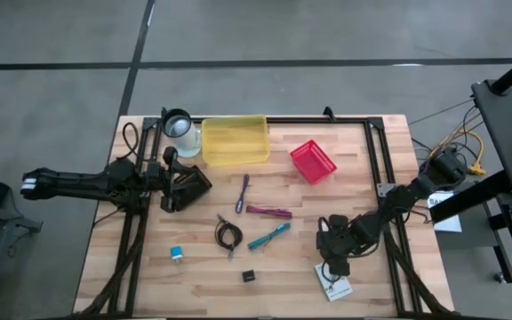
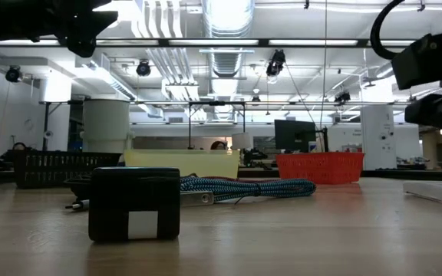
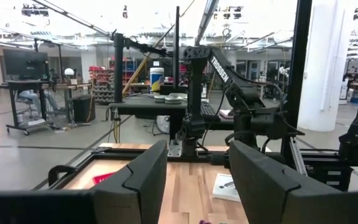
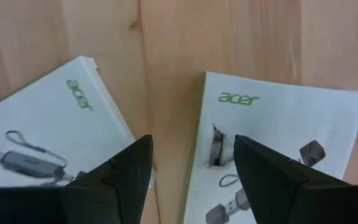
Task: Pick and place items into bin
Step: Put the top white card reader box into the red bin
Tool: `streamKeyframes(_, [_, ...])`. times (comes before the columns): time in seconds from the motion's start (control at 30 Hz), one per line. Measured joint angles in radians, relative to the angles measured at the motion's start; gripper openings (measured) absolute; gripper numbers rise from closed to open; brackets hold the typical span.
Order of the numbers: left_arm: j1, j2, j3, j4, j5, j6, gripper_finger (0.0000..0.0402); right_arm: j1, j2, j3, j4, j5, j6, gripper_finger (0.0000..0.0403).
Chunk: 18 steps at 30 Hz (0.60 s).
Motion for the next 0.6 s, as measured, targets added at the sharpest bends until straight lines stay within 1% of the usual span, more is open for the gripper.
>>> streamKeyframes(0.27, [0.0, 0.0, 0.0, 0.0, 0.0, 0.0, 0.016, 0.0, 0.034, 0.003, 0.002, 0.006, -0.002, 0.021])
streamKeyframes(0.4, [0.0, 0.0, 0.0, 0.0, 0.0, 0.0, 0.016, 0.0, 0.027, 0.005, 0.002, -0.018, -0.005, 0.0209])
streamKeyframes(0.6, [0.0, 0.0, 0.0, 0.0, 0.0, 0.0, 0.016, 0.004, 0.024, 0.005, -0.002, -0.042, -0.015, 0.0188])
